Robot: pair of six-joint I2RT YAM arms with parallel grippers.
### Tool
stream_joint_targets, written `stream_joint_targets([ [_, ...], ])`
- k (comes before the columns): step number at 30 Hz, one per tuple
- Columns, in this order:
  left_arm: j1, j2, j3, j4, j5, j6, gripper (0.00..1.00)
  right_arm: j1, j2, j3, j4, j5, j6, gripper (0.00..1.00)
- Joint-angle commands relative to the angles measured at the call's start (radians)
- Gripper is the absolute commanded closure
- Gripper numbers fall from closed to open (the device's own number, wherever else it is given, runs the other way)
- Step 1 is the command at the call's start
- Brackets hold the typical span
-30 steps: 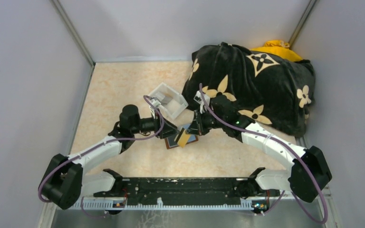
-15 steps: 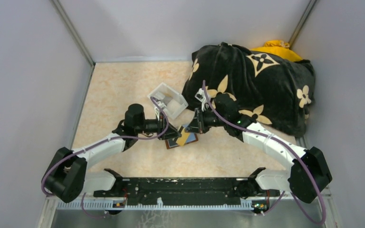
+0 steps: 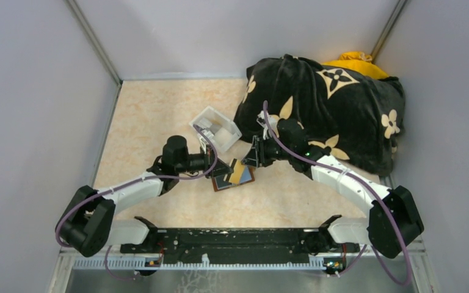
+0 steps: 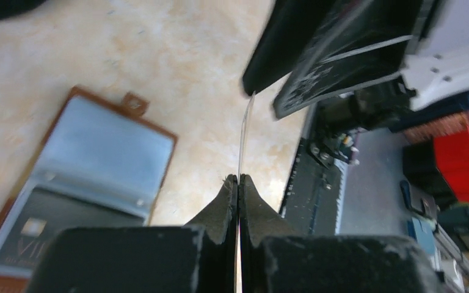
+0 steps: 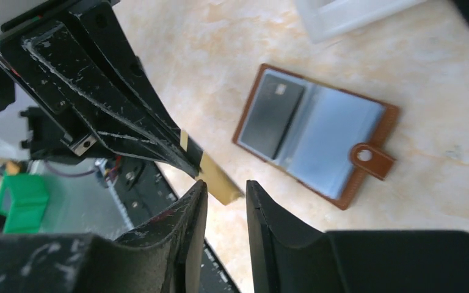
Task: Put the credit cards into the card holder
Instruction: Pick up the credit card from the storage box, then insert the credit card into the card holder.
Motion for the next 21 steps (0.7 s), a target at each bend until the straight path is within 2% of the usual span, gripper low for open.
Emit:
stream_joint_targets([
  [1, -0.001, -0.015, -0.091, 0.048, -0.312, -0.137, 1.00, -0.006, -0.037, 0.004, 0.020, 0.178, -0.024, 0.68],
  [8, -0.021, -0.075, -0.282, 0.166, -0.640, -0.435, 1.00, -0.001, -0.037, -0.041, 0.059, 0.317, -0.030, 0.65],
  [12, -0.058, -0.072, -0.293, 0.196, -0.731, -0.513, 1.00, 0.026, -0.002, -0.042, 0.064, 0.369, -0.048, 0.67],
  [15, -0.094, -0.062, -0.286, 0.213, -0.791, -0.567, 1.00, 0.046, 0.045, -0.033, 0.064, 0.395, -0.056, 0.72],
  [21, -0.148, -0.017, -0.239, 0.215, -0.843, -0.628, 1.00, 0.070, 0.121, -0.022, 0.071, 0.419, -0.058, 0.79],
])
